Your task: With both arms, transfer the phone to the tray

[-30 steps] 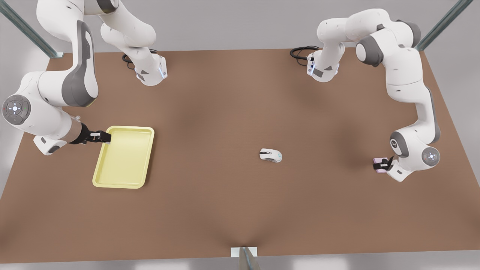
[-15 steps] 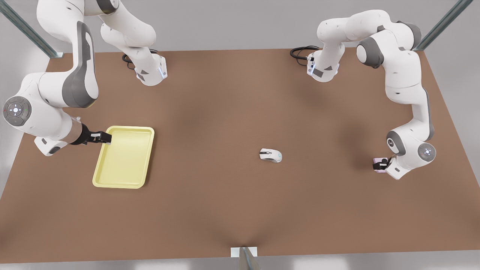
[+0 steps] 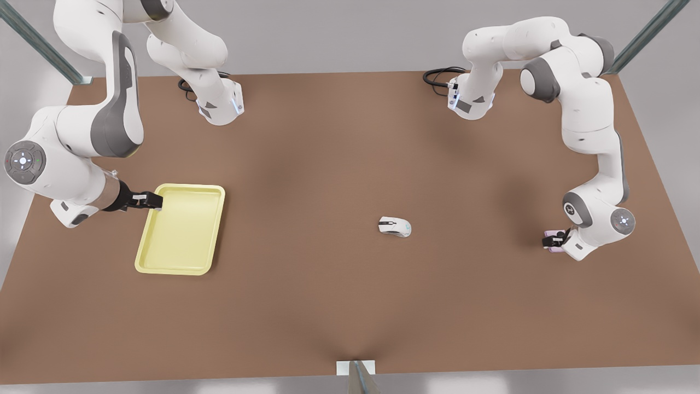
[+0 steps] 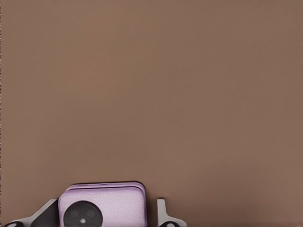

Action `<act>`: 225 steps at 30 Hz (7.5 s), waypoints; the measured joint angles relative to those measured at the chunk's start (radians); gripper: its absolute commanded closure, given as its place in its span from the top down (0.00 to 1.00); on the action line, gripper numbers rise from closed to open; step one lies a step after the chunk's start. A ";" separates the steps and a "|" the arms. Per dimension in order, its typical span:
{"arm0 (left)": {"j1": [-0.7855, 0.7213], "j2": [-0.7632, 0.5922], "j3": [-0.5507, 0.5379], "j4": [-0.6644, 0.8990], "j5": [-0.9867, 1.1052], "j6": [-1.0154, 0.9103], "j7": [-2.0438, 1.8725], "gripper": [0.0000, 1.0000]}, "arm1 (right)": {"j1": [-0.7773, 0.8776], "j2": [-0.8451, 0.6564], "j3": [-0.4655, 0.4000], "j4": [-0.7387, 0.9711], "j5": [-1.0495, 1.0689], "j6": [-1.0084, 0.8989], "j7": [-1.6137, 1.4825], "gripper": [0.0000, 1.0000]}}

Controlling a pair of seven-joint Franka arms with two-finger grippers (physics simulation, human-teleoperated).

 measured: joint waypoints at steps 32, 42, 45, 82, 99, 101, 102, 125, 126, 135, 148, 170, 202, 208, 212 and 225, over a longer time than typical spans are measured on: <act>-0.034 -0.057 -0.055 0.085 -0.013 -0.072 -0.001 0.80 | 0.000 0.001 0.001 0.000 0.000 0.000 -0.004 1.00; -0.352 -0.064 -0.061 0.240 0.003 -0.197 -0.165 0.80 | 0.000 0.001 0.000 0.000 0.000 -0.004 -0.003 1.00; -0.446 -0.062 -0.064 0.318 -0.001 -0.256 -0.251 0.80 | 0.000 0.001 0.000 0.000 0.000 -0.008 -0.002 1.00; -1.146 0.336 -0.155 0.723 -0.001 -0.317 -1.166 0.82 | -0.002 0.054 0.000 0.032 -0.001 -0.006 0.002 1.00; -0.495 -0.117 -0.110 0.671 0.022 -0.721 -1.021 1.00 | 0.387 0.163 0.013 -0.025 -0.018 0.150 0.106 1.00; -0.471 -0.154 -0.093 0.626 0.026 -0.777 -0.970 1.00 | 0.441 0.165 0.013 -0.062 -0.019 0.172 0.161 1.00; -0.467 -0.169 -0.089 0.615 0.027 -0.800 -0.947 1.00 | 0.455 0.164 0.013 -0.077 -0.020 0.181 0.190 1.00; -0.413 -0.267 -0.088 0.484 0.041 -0.868 -0.647 1.00 | 0.626 0.267 0.067 -0.371 -0.012 0.674 0.909 1.00; -0.413 -0.269 -0.088 0.477 0.041 -0.866 -0.641 1.00 | 0.627 0.275 0.069 -0.373 -0.014 0.690 0.923 1.00; -0.414 -0.284 -0.087 0.452 0.044 -0.861 -0.603 1.00 | 0.652 0.303 0.074 -0.438 -0.051 0.777 1.002 1.00; -0.336 -0.417 -0.088 0.454 0.097 -0.904 -0.537 1.00 | 0.658 0.245 0.084 -0.528 -0.059 0.822 0.905 1.00; -0.358 -0.419 -0.097 0.423 0.126 -0.912 -0.426 1.00 | 0.664 0.305 0.095 -0.541 -0.049 0.840 0.877 1.00; -0.358 -0.413 -0.097 0.408 0.126 -0.906 -0.387 1.00 | 0.664 0.319 0.097 -0.636 -0.048 1.004 0.880 1.00; -0.358 -0.413 -0.097 0.406 0.126 -0.904 -0.385 1.00 | 0.660 0.317 0.096 -0.613 -0.049 1.017 0.875 0.98; -0.359 -0.415 -0.098 0.411 0.117 -0.901 -0.384 1.00 | 0.658 0.318 0.095 -0.618 -0.053 1.022 0.872 0.98; -0.358 -0.414 -0.098 0.408 0.120 -0.896 -0.384 1.00 | 0.659 0.327 0.094 -0.637 -0.061 1.042 0.865 0.86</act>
